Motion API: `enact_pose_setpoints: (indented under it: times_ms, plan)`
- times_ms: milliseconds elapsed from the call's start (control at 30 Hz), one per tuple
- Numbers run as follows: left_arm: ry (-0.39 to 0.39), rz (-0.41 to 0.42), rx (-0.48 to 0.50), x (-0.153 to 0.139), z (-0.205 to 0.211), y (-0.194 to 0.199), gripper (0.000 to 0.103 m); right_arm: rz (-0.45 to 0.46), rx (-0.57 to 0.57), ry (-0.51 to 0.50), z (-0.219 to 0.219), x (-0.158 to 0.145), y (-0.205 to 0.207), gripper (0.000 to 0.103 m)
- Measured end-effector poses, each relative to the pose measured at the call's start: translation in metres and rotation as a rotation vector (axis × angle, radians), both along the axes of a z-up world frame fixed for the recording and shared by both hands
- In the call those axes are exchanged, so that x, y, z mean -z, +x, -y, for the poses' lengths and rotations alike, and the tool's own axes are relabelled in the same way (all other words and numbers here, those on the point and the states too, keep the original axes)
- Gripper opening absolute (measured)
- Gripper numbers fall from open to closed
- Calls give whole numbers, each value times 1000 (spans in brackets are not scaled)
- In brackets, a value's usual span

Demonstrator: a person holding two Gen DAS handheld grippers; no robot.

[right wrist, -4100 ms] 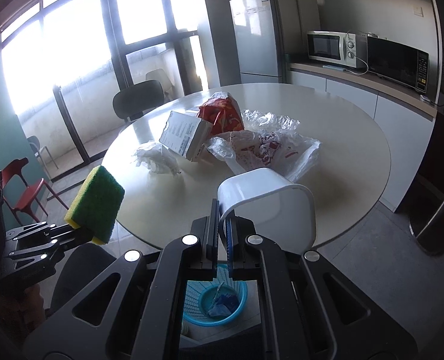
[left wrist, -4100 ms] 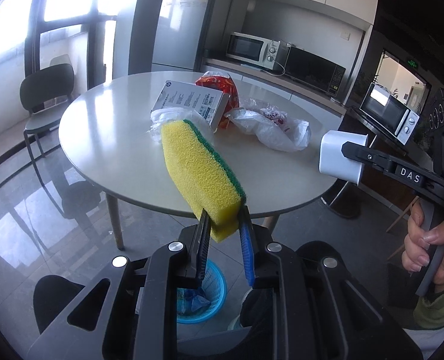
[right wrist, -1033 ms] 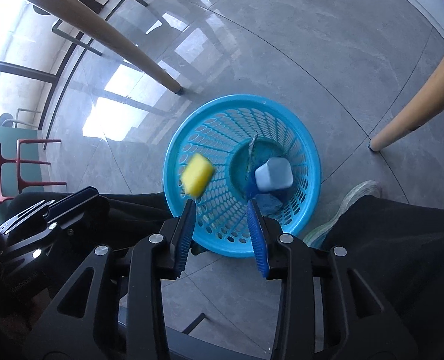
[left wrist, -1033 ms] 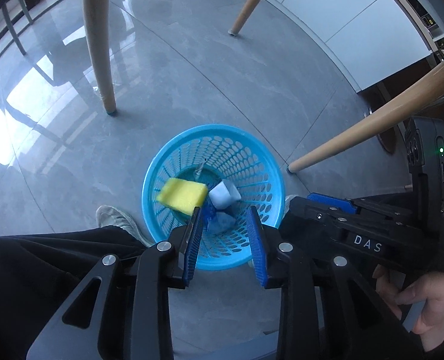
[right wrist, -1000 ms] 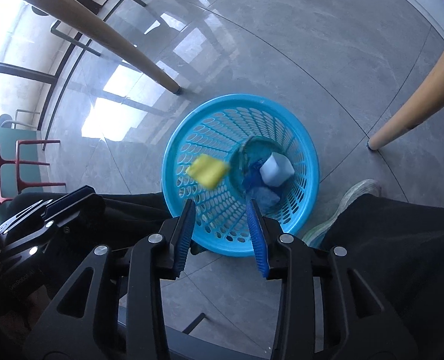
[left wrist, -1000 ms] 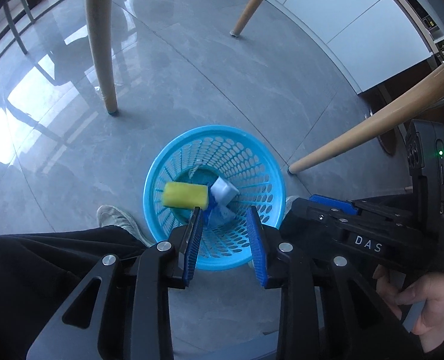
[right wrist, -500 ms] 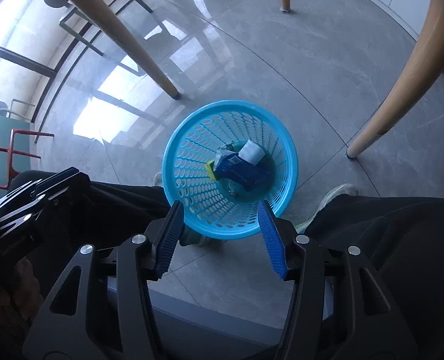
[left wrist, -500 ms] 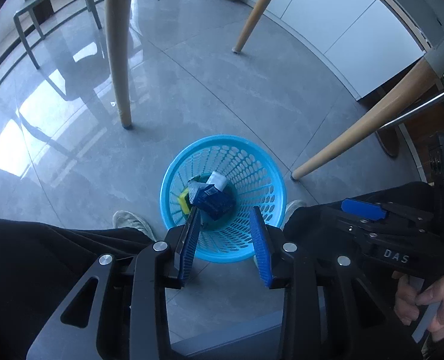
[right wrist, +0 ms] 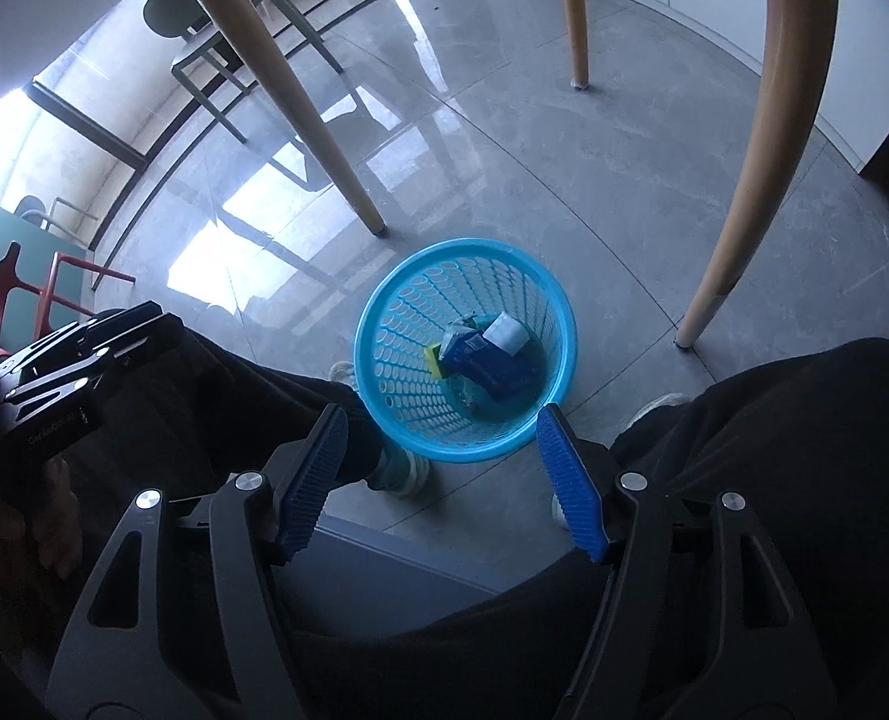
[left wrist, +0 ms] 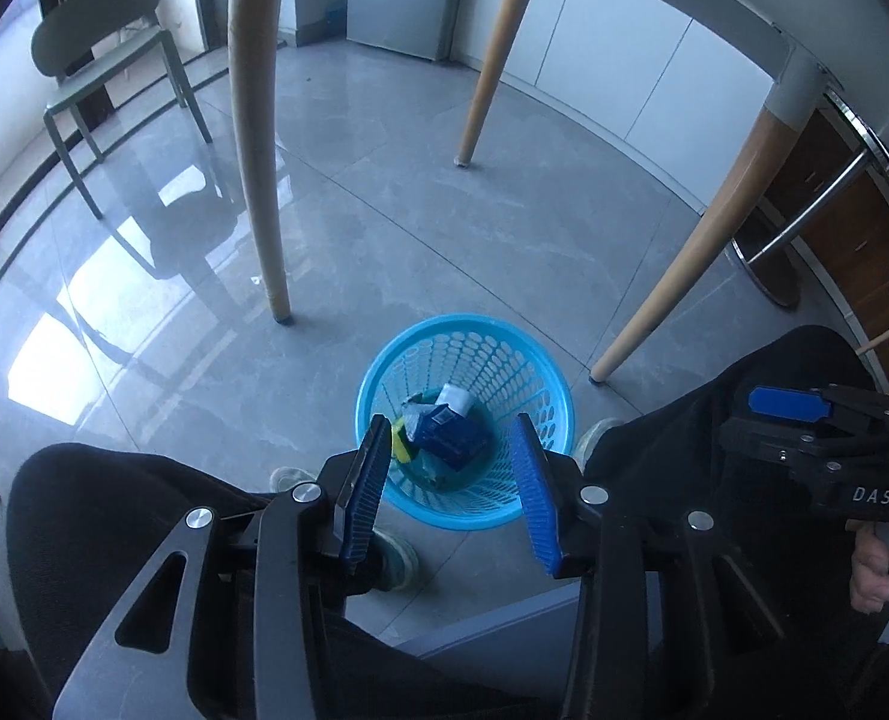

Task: Collect trash
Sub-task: 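Raise both open grippers from the wastebasket back toward the table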

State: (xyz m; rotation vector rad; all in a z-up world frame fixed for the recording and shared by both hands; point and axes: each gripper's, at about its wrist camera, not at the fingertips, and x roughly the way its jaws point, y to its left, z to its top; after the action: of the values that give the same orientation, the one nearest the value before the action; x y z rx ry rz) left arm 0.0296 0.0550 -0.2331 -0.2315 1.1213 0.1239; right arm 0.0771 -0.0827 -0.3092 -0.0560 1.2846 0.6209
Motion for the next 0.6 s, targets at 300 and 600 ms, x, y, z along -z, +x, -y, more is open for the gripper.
enact_pose_setpoints:
  times_ms: [300,600]
  plan:
    - [20,105,7,-50,0,-24,45,148,13,33,29,-54,-32,70]
    - [59,279,54,-118,11,-42,54,296,8,116,41,-125,-52,78]
